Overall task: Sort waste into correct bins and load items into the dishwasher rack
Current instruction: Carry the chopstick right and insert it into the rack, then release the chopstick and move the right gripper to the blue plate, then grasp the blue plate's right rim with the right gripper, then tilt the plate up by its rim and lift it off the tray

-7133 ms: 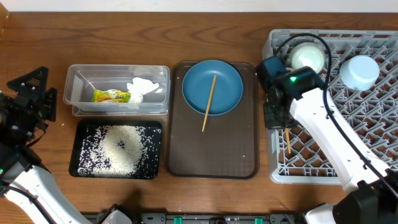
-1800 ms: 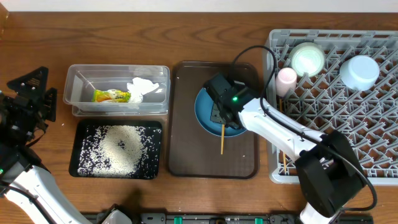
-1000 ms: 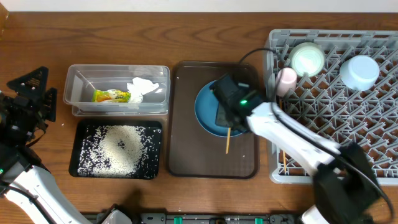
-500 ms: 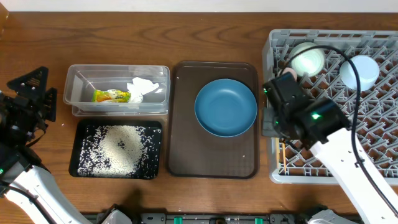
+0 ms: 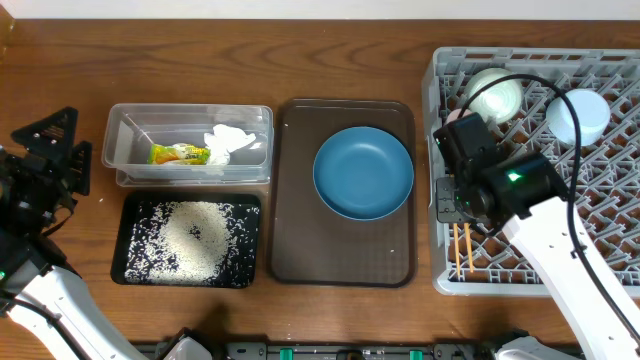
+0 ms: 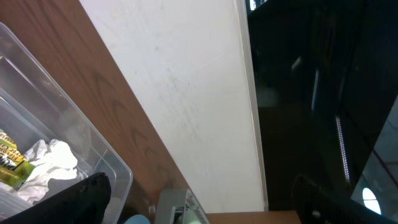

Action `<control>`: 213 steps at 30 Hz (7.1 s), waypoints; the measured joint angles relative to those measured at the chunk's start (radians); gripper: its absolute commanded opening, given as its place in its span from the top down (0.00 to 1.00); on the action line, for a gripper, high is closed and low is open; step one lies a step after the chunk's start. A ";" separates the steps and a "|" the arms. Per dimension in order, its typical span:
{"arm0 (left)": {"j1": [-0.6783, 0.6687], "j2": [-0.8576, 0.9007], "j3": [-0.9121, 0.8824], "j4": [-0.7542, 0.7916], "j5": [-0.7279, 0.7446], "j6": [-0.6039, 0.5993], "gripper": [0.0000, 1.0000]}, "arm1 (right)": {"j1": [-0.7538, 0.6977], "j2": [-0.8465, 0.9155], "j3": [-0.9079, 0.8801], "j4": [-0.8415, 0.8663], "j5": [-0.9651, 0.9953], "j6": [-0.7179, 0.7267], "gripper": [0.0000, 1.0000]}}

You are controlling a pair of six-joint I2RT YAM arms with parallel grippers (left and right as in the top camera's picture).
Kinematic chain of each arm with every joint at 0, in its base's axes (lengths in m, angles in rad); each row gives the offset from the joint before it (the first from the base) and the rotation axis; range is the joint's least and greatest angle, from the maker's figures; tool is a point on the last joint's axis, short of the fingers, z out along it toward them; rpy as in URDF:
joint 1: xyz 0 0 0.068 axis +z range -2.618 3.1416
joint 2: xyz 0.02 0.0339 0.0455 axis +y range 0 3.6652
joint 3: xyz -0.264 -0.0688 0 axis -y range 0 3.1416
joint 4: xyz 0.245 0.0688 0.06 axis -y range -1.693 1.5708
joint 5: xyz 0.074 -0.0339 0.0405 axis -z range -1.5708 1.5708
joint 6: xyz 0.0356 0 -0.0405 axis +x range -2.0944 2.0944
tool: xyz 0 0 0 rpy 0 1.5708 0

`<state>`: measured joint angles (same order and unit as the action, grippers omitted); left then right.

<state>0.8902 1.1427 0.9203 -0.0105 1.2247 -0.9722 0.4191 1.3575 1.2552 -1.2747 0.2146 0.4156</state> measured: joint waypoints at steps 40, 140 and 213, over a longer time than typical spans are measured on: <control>0.000 0.000 0.000 0.000 0.000 0.000 0.04 | -0.037 0.186 -0.003 0.003 0.027 -0.053 0.74; 0.000 0.000 0.000 0.000 0.000 0.000 0.05 | 0.161 0.429 -0.105 0.524 0.212 0.496 0.78; 0.000 0.000 0.000 0.000 0.000 0.000 0.05 | 0.138 0.429 -0.175 0.784 0.023 0.223 0.83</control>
<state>0.8902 1.1427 0.9203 -0.0105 1.2247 -0.9722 0.5575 1.7866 1.0805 -0.4911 0.2379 0.6384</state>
